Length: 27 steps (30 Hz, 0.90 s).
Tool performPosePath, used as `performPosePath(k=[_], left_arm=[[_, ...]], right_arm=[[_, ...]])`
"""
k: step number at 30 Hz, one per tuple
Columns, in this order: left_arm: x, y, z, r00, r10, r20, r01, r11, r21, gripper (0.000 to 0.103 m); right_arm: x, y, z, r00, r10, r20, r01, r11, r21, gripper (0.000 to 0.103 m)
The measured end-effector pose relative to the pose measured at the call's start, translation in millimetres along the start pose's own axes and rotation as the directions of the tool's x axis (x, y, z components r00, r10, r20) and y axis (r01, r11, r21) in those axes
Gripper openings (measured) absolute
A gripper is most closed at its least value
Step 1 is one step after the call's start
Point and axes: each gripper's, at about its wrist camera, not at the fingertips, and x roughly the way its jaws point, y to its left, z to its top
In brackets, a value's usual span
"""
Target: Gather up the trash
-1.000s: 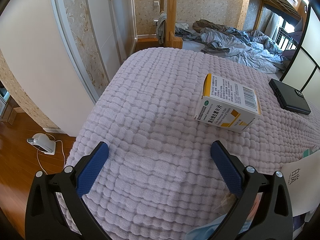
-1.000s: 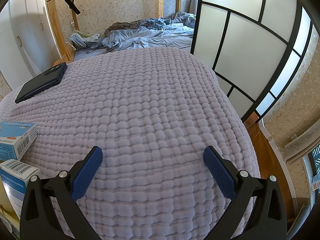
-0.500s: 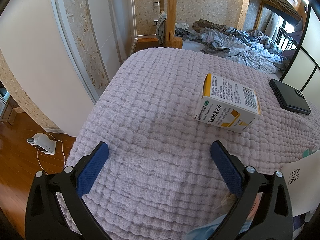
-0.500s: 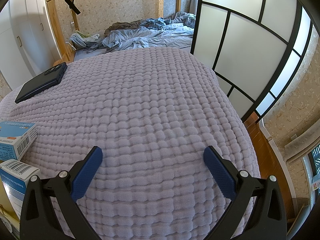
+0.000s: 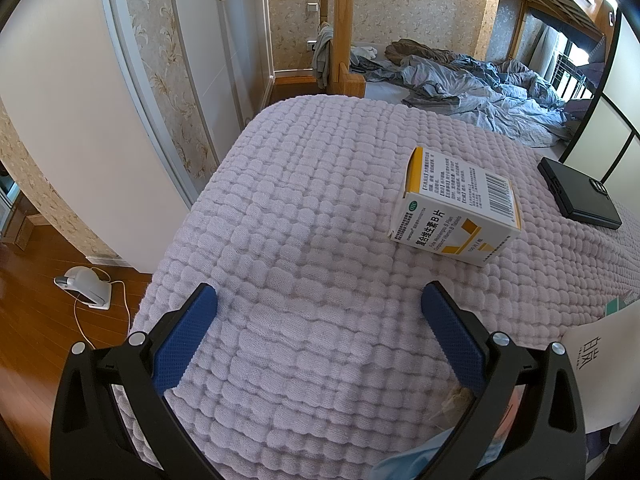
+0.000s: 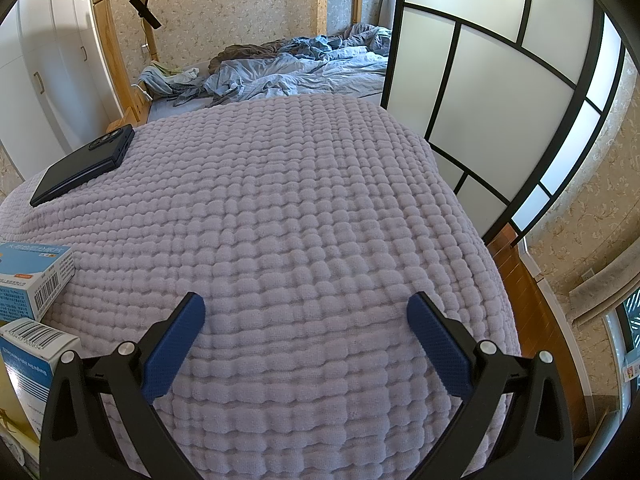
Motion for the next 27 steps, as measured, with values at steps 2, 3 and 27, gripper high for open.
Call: performPosePath(k=[2, 3, 27], left_arm=[[0.0, 0.0, 0.0, 1.000, 0.000, 0.000, 0.000, 1.000, 0.000, 0.102], [0.0, 0.0, 0.0, 1.000, 0.000, 0.000, 0.000, 1.000, 0.000, 0.102], [0.0, -0.1, 0.0, 1.000, -0.001, 0.000, 0.001, 1.000, 0.002, 0.102]], right_arm=[[0.0, 0.0, 0.0, 1.000, 0.000, 0.000, 0.000, 1.000, 0.000, 0.099], [0.1, 0.0, 0.0, 1.000, 0.000, 0.000, 0.000, 1.000, 0.000, 0.099], [1.1, -0.5, 1.7, 1.000, -0.005, -0.001, 0.005, 1.000, 0.004, 0.099]])
